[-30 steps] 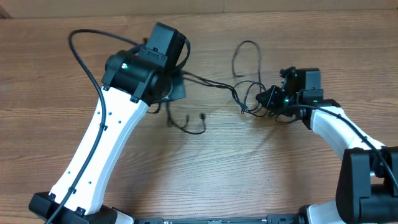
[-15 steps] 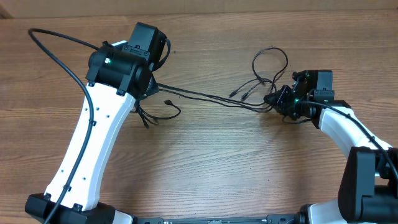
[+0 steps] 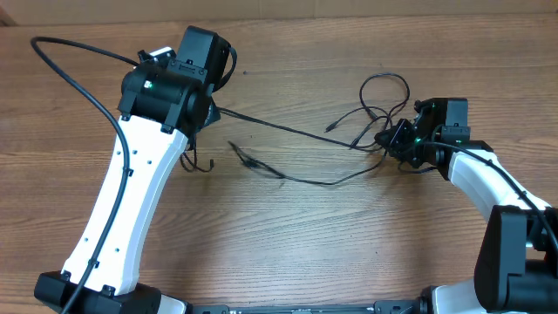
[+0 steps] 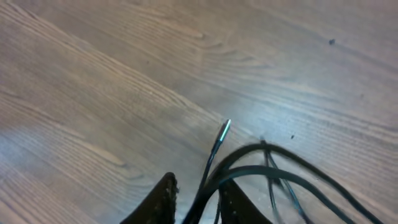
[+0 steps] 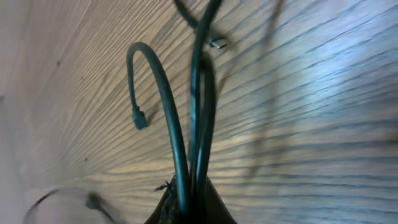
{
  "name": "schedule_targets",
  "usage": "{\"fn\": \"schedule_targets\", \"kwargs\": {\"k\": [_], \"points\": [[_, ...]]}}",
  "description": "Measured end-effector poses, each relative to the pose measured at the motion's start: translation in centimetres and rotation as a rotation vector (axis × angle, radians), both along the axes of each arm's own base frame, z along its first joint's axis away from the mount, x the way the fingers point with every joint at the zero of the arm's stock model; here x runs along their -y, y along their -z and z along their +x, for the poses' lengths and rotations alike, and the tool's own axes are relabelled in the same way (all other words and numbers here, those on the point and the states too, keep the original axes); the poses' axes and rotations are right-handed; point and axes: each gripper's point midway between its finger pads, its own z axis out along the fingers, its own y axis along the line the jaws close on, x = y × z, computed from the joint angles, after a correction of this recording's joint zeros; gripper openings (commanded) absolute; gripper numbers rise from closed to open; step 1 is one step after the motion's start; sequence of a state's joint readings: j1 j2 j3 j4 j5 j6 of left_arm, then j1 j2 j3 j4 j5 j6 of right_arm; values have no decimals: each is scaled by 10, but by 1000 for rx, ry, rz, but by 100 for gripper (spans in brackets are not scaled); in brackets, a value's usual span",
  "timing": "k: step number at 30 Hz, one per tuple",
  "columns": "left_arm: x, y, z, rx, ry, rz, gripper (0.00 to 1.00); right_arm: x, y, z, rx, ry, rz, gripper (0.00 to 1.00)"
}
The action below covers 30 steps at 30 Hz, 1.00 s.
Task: Untangle cables
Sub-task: 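Pull the strand rightward with the right gripper, stretching the cables apart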
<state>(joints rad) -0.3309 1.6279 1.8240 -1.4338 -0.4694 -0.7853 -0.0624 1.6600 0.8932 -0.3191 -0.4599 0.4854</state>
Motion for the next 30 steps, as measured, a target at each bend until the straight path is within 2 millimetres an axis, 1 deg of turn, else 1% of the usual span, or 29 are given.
{"fn": "schedule_targets", "kwargs": {"k": [1,3,4,6,7,8,9,10,11,12,13,18,20,25,30], "points": [[0,-1,1,6,-2,1,25,2,0,0,0,6,-6,15],[-1,0,4,11,-5,8,30,6,2,1,-2,17,-23,58],[-3,0,5,11,-11,19,33,7,3,0,-7,24,-31,81],[-9,3,7,5,-29,42,37,14,5,-1,-15,37,-51,97],[-12,5,8,-1,-37,52,43,18,6,-1,-18,45,-61,100],[-14,8,10,-14,-42,62,49,20,7,-1,-19,51,-66,100],[-15,11,10,-25,-46,68,52,21,7,-1,-20,50,-74,100],[-16,15,11,-38,-43,76,56,22,8,-1,-22,53,-76,100],[-16,18,13,-52,-39,81,64,22,8,-2,-23,54,-77,100],[-14,22,14,-66,-27,84,70,22,8,-2,-25,55,-79,100],[-13,25,15,-78,-17,85,73,22,8,-2,-25,56,-80,100],[-6,30,17,-114,63,76,96,23,9,-3,-33,57,-82,100],[-1,31,19,-121,102,63,100,23,10,-5,-40,57,-84,100],[13,34,23,-131,190,12,100,21,12,-8,-55,53,-75,100],[34,38,26,-144,318,-62,100,19,12,-11,-67,46,-64,100]]}}
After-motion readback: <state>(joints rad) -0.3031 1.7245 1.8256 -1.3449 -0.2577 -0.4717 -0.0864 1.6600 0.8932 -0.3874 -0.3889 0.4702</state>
